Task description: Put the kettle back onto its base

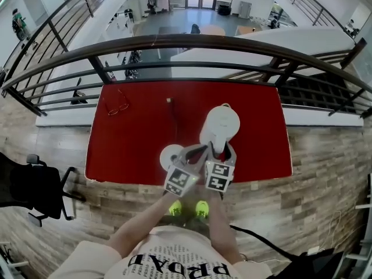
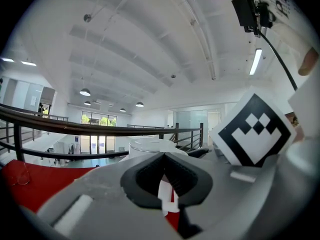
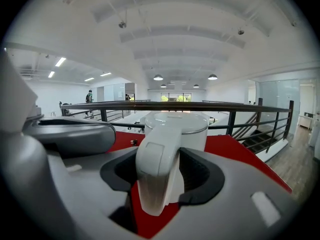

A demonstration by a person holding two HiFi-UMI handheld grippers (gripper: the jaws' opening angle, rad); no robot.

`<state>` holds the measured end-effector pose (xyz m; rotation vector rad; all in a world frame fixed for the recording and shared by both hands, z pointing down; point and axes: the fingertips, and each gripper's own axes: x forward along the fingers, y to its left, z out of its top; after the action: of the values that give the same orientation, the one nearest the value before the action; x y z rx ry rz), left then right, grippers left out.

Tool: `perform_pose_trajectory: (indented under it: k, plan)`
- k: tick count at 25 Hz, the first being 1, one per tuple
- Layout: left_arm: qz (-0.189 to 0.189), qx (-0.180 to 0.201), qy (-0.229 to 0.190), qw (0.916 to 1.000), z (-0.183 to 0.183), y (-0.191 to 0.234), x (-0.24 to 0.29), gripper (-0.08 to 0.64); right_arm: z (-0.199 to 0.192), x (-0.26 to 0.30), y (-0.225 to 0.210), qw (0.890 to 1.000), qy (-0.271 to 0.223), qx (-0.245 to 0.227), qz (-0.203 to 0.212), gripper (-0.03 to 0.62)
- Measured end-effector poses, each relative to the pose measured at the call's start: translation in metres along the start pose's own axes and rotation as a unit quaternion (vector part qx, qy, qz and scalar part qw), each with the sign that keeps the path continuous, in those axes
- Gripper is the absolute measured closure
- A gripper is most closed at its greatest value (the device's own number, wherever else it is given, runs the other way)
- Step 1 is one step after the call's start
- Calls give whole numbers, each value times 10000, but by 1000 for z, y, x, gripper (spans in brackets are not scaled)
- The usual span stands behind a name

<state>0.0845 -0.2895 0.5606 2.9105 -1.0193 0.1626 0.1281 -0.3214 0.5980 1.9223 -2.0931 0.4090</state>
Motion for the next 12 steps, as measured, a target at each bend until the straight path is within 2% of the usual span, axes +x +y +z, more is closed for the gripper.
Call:
perform_pose_trajectory:
  k: [12]
  plan:
    - [6,-105,-16,9999,-2,7,-4,563,-2,2,-7,9993,-268,235,-124,383]
